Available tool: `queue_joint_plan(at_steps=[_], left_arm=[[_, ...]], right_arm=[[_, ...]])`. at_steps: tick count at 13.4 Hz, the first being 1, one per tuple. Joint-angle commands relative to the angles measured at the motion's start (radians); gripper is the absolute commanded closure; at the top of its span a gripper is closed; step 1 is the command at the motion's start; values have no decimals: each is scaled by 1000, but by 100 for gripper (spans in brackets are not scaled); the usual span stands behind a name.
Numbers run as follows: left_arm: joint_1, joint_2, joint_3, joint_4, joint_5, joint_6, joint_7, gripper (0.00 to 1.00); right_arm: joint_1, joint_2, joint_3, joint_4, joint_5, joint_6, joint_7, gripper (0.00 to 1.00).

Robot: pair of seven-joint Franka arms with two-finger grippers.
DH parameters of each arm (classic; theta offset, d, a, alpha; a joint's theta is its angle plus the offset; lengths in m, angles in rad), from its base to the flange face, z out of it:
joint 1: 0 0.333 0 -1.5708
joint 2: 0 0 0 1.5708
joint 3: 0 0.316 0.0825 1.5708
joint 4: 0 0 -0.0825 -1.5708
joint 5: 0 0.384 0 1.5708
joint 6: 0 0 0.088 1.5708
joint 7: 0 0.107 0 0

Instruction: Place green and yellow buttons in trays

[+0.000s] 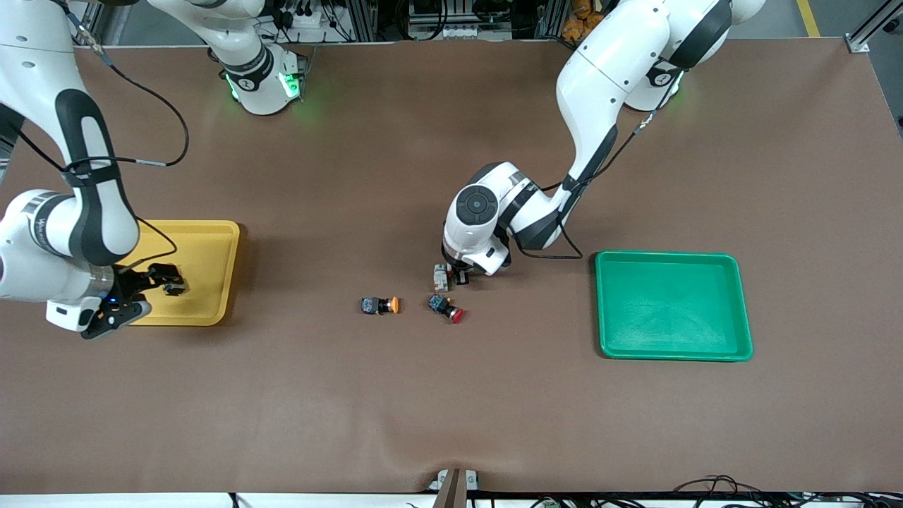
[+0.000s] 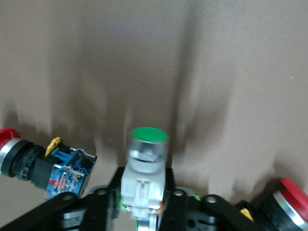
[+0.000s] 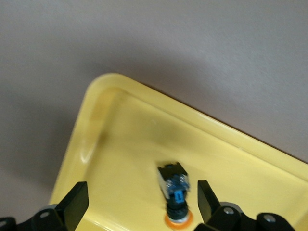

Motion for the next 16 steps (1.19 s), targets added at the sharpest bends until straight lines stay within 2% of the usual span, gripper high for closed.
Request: queue_joint_plan(at_steps=[1,4,9,11,13,16], left_arm=[[5,-17,8,18,60,-28,15,100],[34,-50,5,22,123,-184,96,100],[152,-155,-5,10,108,-332,320,100],[238,-196,-25,-8,85,-355,427,100],[357,-241,-80,-46,60,-355,551,100],[470,-305,-117,-129,60,-358,691,100]], right_arm=[[54,-15,-1,47,12,-81,105,0],[102,-17,-1,98,14,-146,201,0],[236,-18,0,132,51,-146,433,0],[302,-14,0,156,52,-138,597,0],[356,-4,0,163,75,-111,757,0],[428,11,-1,163,97,-51,889,0]])
